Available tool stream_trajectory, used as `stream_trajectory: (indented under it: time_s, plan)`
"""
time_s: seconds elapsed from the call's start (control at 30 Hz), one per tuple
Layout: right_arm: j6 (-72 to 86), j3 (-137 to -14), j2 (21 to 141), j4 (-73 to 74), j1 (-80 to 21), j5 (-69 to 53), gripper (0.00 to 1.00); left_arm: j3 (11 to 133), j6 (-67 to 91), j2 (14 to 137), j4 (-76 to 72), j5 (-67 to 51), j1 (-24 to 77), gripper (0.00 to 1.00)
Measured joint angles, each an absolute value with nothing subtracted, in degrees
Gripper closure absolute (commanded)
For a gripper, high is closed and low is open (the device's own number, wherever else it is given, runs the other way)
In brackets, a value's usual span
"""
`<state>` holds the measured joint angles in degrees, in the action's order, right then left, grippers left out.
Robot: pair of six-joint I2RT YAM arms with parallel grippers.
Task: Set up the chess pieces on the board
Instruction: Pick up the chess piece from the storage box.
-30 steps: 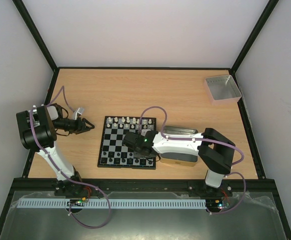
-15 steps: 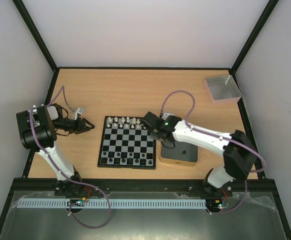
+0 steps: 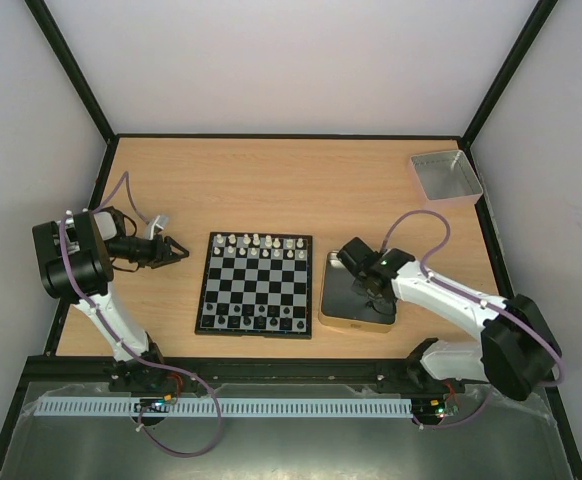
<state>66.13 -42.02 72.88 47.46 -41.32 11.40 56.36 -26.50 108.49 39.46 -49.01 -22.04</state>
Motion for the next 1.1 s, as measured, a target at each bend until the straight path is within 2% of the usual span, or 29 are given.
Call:
stream_trajectory:
  time_s: [0.63, 0.8, 0.93, 1.1]
  plan:
    - [65.0, -34.4, 70.1, 40.5, -38.7, 4.2, 0.78, 56.4, -26.5, 108.5, 39.5, -49.0, -22.0, 0.51]
    - [64.8, -33.9, 70.1, 39.1, -38.7, 3.5, 0.83, 56.4, -26.5, 108.5, 39.5, -49.0, -22.0, 0.51]
    - [64.7, -33.8, 70.1, 38.5, -38.7, 3.4, 0.94, 56.4, -26.5, 108.5, 39.5, -49.0, -22.0, 0.51]
    - [64.7, -33.8, 70.1, 38.5, -38.6, 3.4, 0.97, 56.4, -26.5, 108.5, 39.5, -49.0, -22.0, 0.51]
